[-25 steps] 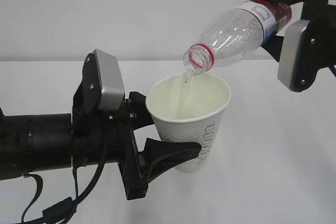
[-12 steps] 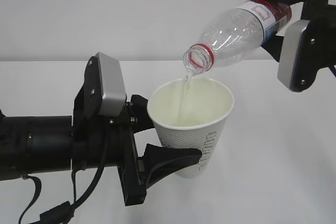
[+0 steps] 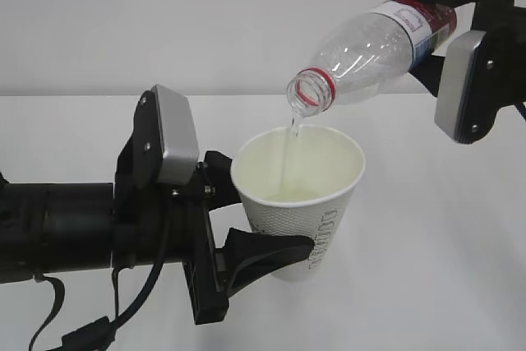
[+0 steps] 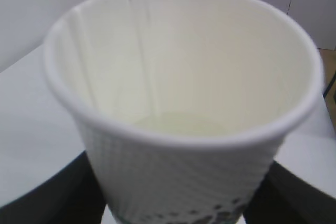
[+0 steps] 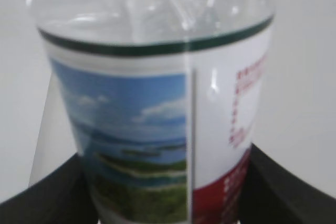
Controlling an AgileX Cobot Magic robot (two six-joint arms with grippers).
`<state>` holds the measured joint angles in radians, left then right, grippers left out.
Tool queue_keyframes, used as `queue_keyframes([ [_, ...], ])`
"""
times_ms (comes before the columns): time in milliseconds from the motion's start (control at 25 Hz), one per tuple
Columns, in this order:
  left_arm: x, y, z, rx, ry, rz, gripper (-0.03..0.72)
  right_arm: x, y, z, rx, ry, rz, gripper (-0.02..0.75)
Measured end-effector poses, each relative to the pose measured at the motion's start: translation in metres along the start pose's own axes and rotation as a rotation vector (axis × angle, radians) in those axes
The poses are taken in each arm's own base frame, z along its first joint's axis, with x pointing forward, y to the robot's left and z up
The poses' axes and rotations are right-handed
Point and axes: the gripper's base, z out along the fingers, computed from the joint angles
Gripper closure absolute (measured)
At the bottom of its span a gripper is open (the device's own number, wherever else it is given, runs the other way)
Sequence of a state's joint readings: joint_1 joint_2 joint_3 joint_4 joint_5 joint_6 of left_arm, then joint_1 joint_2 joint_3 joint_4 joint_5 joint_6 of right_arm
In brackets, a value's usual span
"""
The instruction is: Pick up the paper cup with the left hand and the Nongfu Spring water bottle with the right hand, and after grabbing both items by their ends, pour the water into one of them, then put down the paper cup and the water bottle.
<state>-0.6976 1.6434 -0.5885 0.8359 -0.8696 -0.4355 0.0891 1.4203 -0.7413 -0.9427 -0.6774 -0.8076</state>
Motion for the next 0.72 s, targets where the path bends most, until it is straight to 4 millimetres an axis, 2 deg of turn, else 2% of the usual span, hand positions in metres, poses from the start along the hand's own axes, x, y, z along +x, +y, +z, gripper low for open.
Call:
queue_keyframes([
  [160,0.0001,-0.0001,0.0,0.002,0.001,0.001,0.174,-0.0001,-0.0001,0.0,0.001,-0.001,-0.002,0.211],
  [280,0.0001,-0.0002,0.0,0.002,0.001,0.002,0.174,-0.0001,-0.0001,0.0,0.001,-0.001,-0.002,0.233],
  [720,0.0009,-0.0018,0.0,0.02,0.009,0.017,0.174,-0.0001,-0.0001,0.0,0.001,-0.001,-0.007,0.235],
])
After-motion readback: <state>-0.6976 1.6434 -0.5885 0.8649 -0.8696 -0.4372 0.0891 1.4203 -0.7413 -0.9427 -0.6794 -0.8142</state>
